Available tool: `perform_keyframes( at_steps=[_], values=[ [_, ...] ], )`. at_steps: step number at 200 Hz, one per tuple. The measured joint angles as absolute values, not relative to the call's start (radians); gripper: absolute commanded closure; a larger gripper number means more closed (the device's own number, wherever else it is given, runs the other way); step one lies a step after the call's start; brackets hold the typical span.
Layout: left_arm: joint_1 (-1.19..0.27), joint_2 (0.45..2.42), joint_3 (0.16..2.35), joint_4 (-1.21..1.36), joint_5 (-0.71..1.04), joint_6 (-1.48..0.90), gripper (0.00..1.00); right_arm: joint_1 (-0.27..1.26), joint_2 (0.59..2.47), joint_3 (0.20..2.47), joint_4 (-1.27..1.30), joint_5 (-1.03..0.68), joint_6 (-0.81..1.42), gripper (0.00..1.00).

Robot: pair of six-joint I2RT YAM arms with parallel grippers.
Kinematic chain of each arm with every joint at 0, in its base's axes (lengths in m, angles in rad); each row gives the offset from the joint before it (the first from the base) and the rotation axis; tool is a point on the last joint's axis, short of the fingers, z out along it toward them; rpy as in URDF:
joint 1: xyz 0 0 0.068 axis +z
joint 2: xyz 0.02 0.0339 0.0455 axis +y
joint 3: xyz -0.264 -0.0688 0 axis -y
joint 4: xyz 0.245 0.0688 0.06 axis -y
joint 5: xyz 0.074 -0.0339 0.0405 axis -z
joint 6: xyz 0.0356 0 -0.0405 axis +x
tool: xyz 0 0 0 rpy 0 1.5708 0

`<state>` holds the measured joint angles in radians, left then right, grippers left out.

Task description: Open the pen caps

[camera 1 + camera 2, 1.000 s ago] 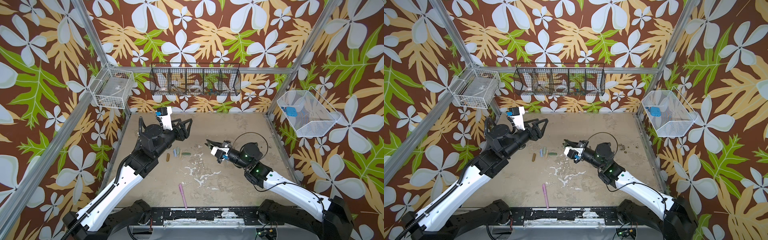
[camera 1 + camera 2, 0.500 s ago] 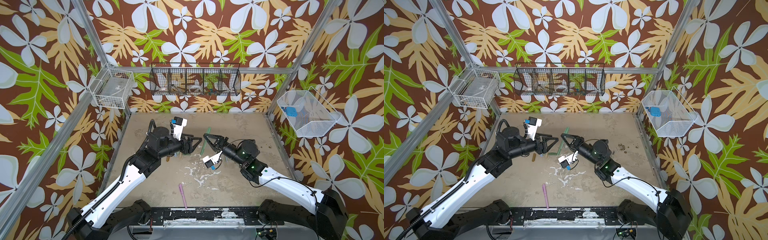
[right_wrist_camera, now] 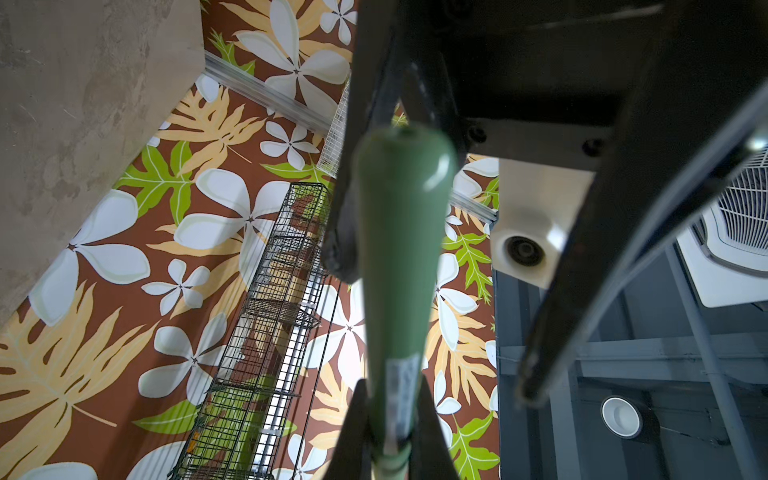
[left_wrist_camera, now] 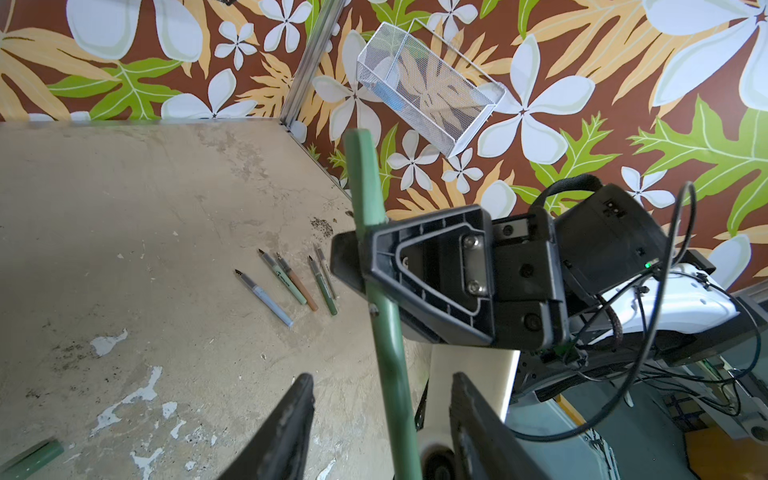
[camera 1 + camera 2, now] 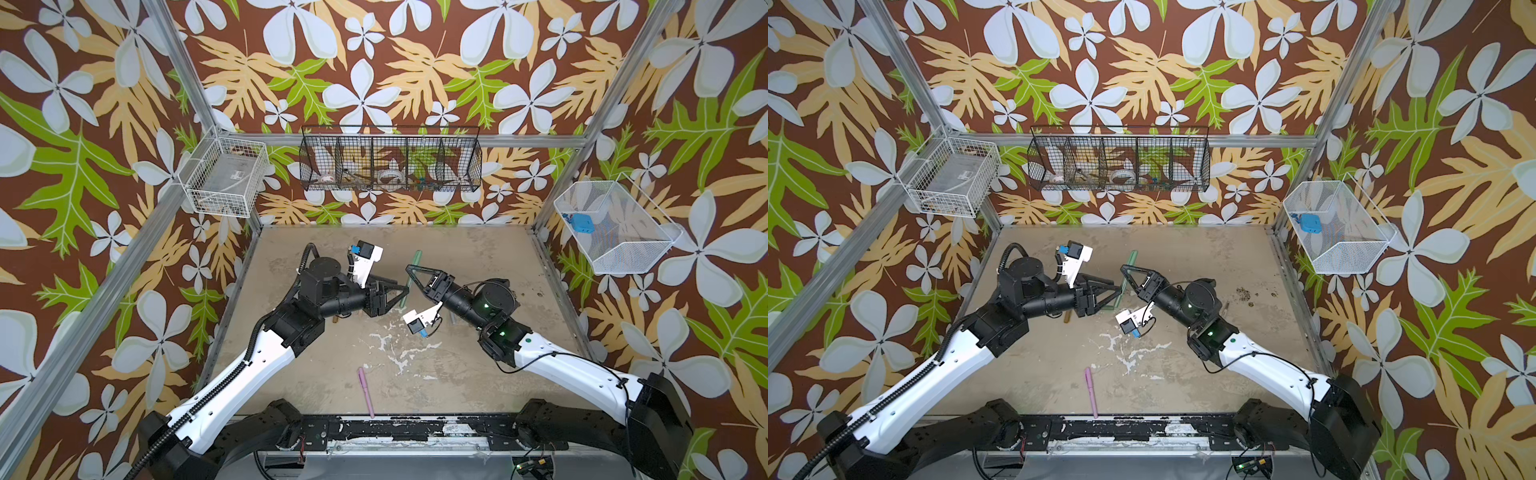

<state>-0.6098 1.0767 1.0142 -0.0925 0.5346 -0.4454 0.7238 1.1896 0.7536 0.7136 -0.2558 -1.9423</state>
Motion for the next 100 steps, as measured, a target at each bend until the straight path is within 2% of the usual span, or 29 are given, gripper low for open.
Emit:
perform_keyframes(
  at_steps=[55,100],
  values=[
    [-0.611,1.142,1.019,-0.086,0.569,-0.447,0.62,0.725,1.196,0.733,0.727,-0.27,-1.99,1.0],
    [-0.611,1.177,1.036,-0.07,0.607,-0.456,0.81,0.733,1.203,0.722,0.737,-0.279,-2.001,1.0]
  ],
)
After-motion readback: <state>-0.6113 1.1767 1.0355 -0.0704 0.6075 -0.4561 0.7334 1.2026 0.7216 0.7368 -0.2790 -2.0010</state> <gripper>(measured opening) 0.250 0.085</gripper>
